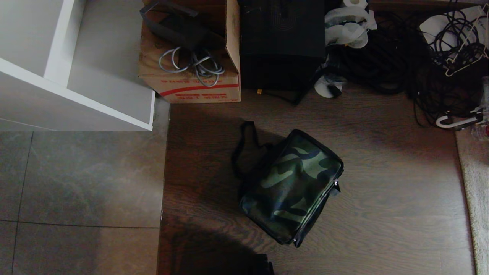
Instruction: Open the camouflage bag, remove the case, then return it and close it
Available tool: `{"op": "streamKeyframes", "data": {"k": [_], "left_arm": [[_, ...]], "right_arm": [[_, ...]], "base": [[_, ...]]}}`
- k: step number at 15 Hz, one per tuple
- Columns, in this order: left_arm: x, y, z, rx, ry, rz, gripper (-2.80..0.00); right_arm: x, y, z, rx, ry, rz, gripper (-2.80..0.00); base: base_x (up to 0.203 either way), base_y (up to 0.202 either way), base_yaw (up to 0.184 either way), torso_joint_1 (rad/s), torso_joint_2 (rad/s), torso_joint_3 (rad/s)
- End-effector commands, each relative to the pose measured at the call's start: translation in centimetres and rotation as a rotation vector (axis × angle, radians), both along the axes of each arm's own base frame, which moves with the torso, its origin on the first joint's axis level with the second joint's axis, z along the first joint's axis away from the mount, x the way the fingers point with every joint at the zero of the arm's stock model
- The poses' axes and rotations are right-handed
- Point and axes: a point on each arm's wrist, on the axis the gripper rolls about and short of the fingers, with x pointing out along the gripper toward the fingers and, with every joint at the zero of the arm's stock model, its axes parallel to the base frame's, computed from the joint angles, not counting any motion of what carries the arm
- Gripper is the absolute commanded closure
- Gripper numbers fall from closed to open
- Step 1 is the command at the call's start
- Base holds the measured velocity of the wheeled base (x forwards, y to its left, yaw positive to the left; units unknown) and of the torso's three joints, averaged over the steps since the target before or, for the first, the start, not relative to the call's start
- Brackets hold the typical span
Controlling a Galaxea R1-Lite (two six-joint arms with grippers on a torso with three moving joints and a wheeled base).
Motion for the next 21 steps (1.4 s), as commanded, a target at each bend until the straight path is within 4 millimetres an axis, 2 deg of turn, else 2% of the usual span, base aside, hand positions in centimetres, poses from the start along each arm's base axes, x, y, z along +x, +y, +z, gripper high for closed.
{"op": "streamKeyframes", "data": {"k": [1,21], "left_arm": [[0.0,0.0,0.0,-0.002,0.001,0.0,0.0],[0.01,0.0,0.0,-0.009,0.002,0.002,0.0]], "right_arm": [[0.03,0.0,0.01,0.0,0.003,0.001,0.0],[0.03,0.0,0.01,0.0,0.003,0.0,0.0]], "base": [[0.0,0.0,0.0,0.0,0.0,0.0],[0.0,0.0,0.0,0.002,0.0,0.189]]}}
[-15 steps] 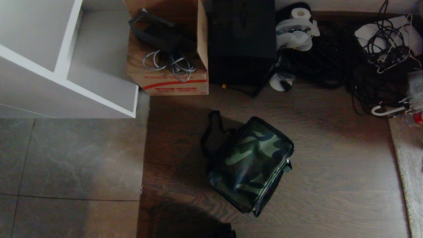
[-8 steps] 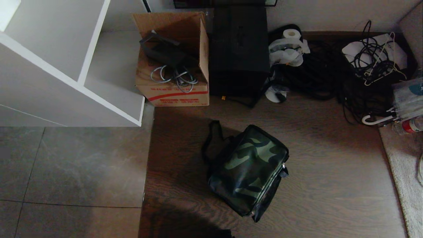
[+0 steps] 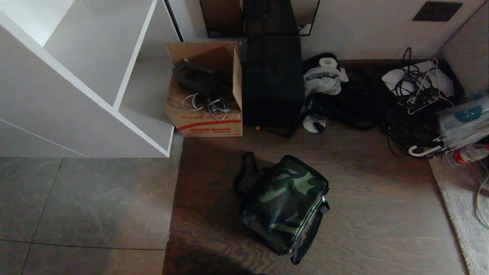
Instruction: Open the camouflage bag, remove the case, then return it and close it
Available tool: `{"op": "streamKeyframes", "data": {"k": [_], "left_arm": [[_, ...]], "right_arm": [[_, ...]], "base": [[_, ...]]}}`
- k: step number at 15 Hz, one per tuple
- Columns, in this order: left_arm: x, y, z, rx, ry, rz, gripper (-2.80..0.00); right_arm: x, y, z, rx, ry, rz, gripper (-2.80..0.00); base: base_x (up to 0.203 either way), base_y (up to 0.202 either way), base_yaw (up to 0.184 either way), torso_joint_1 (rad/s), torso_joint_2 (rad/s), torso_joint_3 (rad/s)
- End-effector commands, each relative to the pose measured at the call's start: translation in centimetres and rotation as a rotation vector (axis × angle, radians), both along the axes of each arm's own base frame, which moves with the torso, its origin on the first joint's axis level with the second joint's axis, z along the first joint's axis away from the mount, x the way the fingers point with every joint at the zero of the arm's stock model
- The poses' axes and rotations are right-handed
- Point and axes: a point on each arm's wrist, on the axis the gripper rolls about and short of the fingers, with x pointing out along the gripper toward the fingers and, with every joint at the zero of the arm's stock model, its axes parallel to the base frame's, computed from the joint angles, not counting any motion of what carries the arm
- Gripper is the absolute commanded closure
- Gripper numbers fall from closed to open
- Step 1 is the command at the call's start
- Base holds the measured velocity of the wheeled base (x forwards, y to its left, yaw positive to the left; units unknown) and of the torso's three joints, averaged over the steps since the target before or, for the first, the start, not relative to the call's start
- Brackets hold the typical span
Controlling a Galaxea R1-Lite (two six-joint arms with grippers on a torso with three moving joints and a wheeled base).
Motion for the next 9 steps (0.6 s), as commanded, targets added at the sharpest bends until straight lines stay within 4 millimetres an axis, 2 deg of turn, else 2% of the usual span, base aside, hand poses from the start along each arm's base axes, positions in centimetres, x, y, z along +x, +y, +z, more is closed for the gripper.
{"op": "streamKeyframes", "data": {"k": [1,9], "left_arm": [[0.01,0.0,0.0,0.0,0.001,0.0,0.0],[0.01,0.0,0.0,0.0,0.001,0.0,0.0]], "right_arm": [[0.02,0.0,0.01,0.0,0.003,0.001,0.0],[0.02,0.0,0.01,0.0,0.003,0.001,0.0]], "base": [[0.0,0.0,0.0,-0.002,0.0,0.207],[0.0,0.0,0.0,0.003,0.0,0.2]]}}
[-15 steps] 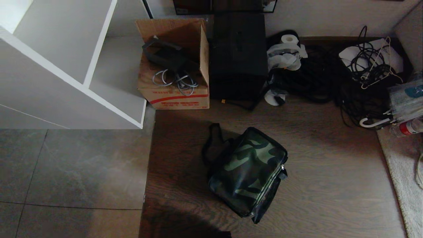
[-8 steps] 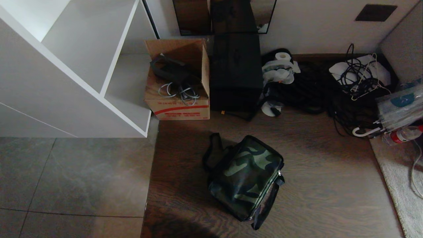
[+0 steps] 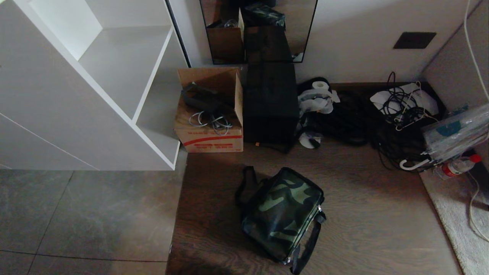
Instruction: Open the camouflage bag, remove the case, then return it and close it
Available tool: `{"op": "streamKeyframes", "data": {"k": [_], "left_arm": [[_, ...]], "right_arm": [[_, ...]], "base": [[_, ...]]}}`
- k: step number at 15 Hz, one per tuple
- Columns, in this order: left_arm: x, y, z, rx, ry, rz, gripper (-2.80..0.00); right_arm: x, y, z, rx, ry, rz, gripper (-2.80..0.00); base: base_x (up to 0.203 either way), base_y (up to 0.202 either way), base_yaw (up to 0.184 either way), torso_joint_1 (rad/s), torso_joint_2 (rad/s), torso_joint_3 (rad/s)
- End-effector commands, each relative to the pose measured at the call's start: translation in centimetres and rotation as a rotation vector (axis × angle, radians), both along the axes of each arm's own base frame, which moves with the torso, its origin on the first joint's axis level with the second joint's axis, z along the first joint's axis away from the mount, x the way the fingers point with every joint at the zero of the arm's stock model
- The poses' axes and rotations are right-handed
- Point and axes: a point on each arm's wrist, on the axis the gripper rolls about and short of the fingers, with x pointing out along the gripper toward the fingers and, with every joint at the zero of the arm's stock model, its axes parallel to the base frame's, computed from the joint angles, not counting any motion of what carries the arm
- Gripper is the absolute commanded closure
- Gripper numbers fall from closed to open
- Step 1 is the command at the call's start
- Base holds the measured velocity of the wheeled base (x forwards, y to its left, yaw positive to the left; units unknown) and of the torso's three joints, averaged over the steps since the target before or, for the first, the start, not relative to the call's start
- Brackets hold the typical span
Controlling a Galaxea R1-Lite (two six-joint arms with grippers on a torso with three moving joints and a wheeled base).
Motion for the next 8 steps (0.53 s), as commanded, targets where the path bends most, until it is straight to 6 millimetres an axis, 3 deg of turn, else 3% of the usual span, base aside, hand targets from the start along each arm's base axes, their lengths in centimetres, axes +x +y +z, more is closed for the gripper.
{"op": "streamKeyframes", "data": {"k": [1,8], "left_arm": [[0.01,0.0,0.0,0.0,0.002,0.0,0.0],[0.01,0.0,0.0,0.0,0.002,0.0,0.0]], "right_arm": [[0.02,0.0,0.01,0.0,0.003,-0.001,0.0],[0.02,0.0,0.01,0.0,0.003,0.001,0.0]], "base": [[0.0,0.0,0.0,0.004,0.0,0.205],[0.0,0.0,0.0,0.003,0.0,0.202]]}}
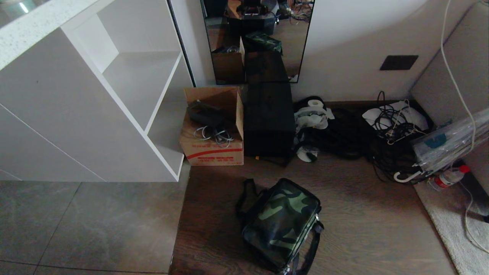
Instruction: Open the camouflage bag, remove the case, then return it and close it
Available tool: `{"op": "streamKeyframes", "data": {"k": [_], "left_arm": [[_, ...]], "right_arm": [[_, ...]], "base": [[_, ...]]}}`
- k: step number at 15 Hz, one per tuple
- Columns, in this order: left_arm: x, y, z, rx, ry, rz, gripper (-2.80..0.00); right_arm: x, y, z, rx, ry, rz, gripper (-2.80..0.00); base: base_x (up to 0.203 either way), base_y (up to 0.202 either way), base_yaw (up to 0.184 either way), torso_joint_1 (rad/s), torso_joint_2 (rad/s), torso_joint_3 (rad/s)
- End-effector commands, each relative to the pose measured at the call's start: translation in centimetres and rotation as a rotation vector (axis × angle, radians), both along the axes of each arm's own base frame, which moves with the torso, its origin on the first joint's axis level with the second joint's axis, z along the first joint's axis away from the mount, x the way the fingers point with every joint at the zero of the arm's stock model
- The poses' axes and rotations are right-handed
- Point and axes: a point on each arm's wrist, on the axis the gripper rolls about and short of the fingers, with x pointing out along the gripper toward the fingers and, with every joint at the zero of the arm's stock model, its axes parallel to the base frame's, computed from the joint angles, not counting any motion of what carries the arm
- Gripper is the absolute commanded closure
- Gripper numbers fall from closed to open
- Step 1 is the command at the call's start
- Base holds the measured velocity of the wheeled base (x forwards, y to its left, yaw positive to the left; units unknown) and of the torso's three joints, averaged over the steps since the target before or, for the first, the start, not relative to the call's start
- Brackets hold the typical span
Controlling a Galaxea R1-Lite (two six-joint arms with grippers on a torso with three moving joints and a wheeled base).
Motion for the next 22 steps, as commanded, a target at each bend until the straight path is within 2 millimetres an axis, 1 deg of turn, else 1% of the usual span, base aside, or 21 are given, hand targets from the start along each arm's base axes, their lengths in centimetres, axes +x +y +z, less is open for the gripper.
{"op": "streamKeyframes", "data": {"k": [1,22], "left_arm": [[0.01,0.0,0.0,0.0,0.002,0.0,0.0],[0.01,0.0,0.0,0.0,0.002,0.0,0.0]], "right_arm": [[0.02,0.0,0.01,0.0,0.003,0.001,0.0],[0.02,0.0,0.01,0.0,0.002,0.001,0.0]], "base": [[0.0,0.0,0.0,0.0,0.0,0.205],[0.0,0.0,0.0,0.002,0.0,0.201]]}}
